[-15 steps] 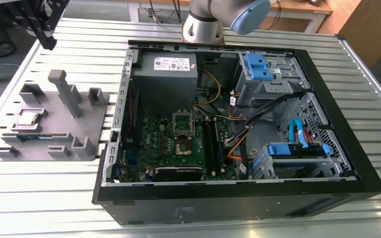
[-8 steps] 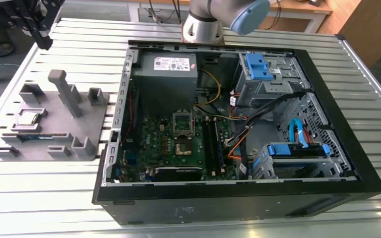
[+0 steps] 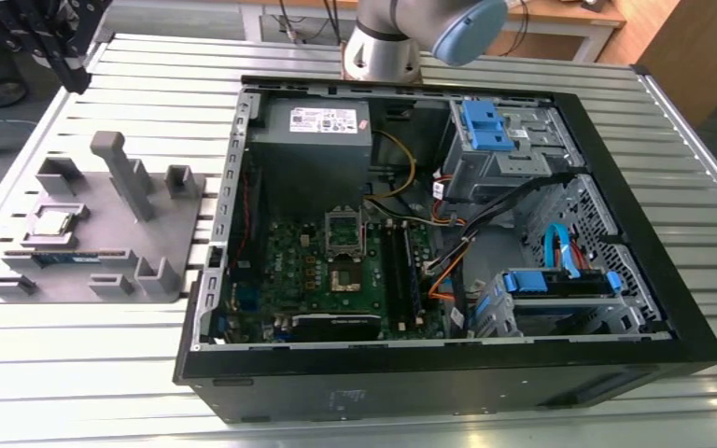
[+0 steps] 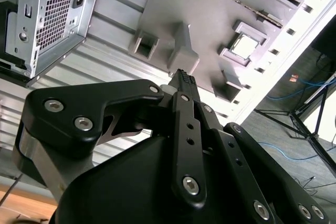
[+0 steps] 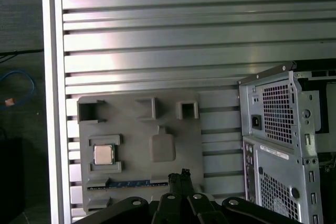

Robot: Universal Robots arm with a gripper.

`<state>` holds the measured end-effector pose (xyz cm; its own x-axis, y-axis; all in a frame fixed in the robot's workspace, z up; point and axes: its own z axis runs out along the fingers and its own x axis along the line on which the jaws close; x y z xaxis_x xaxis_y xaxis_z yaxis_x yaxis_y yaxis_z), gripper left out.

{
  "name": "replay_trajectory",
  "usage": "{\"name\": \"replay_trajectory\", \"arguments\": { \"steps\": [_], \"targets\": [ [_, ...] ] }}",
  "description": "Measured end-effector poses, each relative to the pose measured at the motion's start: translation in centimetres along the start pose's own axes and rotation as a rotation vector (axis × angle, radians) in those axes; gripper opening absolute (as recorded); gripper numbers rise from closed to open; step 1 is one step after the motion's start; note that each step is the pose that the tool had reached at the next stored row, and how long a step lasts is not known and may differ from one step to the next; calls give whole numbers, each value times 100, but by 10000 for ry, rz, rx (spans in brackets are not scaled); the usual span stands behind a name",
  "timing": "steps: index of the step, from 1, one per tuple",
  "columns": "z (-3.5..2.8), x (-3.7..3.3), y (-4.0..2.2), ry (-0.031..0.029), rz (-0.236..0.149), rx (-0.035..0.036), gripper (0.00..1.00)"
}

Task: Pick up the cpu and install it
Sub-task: 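Reach for the cpu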

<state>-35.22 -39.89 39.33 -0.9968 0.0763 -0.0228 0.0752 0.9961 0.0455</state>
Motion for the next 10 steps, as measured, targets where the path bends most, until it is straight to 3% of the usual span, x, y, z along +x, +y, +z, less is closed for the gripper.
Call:
{"name": "replay_trajectory", "arguments": {
  "steps": [10],
  "targets": [
    [-3,97,-7,1,0,1,11]
  ]
}}
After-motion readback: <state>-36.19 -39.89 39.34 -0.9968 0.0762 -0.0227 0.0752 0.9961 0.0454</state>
